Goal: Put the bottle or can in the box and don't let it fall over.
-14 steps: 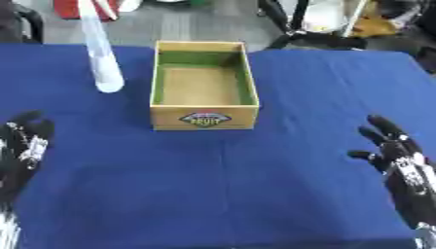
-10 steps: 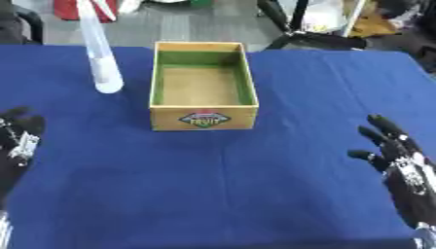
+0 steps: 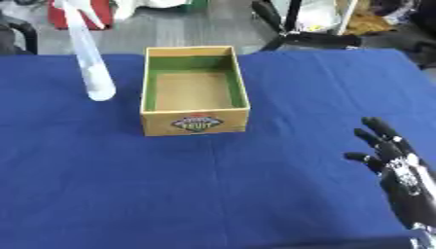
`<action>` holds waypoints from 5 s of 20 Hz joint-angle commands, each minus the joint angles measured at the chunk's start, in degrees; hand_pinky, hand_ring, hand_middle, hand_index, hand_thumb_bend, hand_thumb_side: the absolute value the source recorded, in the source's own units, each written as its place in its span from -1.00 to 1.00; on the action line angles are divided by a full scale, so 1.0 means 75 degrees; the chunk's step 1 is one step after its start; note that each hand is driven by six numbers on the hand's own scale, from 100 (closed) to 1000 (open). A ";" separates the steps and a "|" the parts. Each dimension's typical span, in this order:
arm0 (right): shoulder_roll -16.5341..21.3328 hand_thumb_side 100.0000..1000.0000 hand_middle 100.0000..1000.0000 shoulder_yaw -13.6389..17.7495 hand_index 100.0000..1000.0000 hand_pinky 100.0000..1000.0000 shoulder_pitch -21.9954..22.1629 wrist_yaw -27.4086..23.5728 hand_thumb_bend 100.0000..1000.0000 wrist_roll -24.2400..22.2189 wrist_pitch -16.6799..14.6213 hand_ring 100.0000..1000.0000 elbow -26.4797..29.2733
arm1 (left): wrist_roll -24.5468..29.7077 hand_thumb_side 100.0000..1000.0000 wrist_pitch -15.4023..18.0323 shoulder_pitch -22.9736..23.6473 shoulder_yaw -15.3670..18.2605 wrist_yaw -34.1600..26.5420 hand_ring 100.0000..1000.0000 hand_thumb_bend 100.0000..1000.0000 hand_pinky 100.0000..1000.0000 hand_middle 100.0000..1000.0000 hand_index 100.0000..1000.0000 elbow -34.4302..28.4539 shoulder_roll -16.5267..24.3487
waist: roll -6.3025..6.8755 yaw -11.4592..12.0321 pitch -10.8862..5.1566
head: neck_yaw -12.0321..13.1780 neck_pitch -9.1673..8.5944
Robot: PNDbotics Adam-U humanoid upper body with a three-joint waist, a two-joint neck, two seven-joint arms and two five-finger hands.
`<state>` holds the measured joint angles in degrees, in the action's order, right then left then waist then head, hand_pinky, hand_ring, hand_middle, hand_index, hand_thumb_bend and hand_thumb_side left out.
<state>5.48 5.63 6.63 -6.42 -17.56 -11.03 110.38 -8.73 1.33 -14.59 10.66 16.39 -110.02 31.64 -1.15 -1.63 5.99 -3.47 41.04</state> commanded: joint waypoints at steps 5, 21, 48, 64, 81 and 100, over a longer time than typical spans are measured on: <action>0.0246 0.36 1.00 -0.0090 0.95 0.43 0.0003 -0.0003 -1.00 -0.0098 0.0013 1.00 0.0044 | -0.0731 0.17 -0.0007 -0.1305 0.0169 0.0428 0.32 -0.16 0.29 0.14 0.60 0.0036 0.1665 | 0.0115 -0.0364 -0.0162 | 0.0155 -0.0056; 0.0379 0.36 1.00 -0.0281 0.95 0.43 -0.0254 -0.0137 -1.00 -0.0341 0.0053 1.00 0.0018 | 0.0679 0.37 -0.1806 -0.4475 -0.1671 0.1255 0.35 -0.20 0.35 0.17 0.66 0.3265 0.2834 | 0.0347 -0.1402 -0.0043 | 0.0365 -0.0243; 0.0319 0.36 1.00 -0.0327 0.95 0.42 -0.0316 -0.0169 -1.00 -0.0384 0.0064 1.00 0.0019 | 0.3352 0.30 -0.0593 -0.6082 -0.1244 0.4443 0.37 -0.16 0.37 0.21 0.71 0.9038 0.1674 | 0.0296 -0.1605 0.0039 | 0.0404 -0.0475; 0.0297 0.37 1.00 -0.0349 0.95 0.42 -0.0327 -0.0182 -1.00 -0.0397 0.0075 1.00 0.0016 | 0.2970 0.22 0.1129 -0.6166 -0.1465 0.4383 0.40 -0.19 0.40 0.22 0.70 0.8669 0.1508 | 0.0280 -0.1617 0.0079 | 0.0431 -0.0494; 0.0278 0.37 1.00 -0.0348 0.95 0.42 -0.0321 -0.0183 -1.00 -0.0402 0.0090 1.00 0.0005 | 0.4389 -0.63 0.1490 -0.6071 -0.1652 0.5095 -0.33 -1.00 -0.21 -0.60 0.08 0.8365 0.1345 | 0.0284 -0.1622 0.0075 | 0.0491 -0.0457; 0.0334 0.37 1.00 -0.0325 0.95 0.42 -0.0250 -0.0145 -1.00 -0.0363 0.0080 1.00 -0.0020 | 0.2437 -0.46 0.1432 -0.6013 -0.1646 0.4358 -1.00 -1.00 -1.00 -1.00 -0.55 0.7437 0.1809 | 0.0279 -0.1412 -0.0028 | 0.0923 -0.0407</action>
<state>7.29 3.12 4.99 -7.40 -20.40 -10.34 109.68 10.18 12.06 -58.15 -2.24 50.13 -52.30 42.17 0.93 -12.23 6.99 3.41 38.15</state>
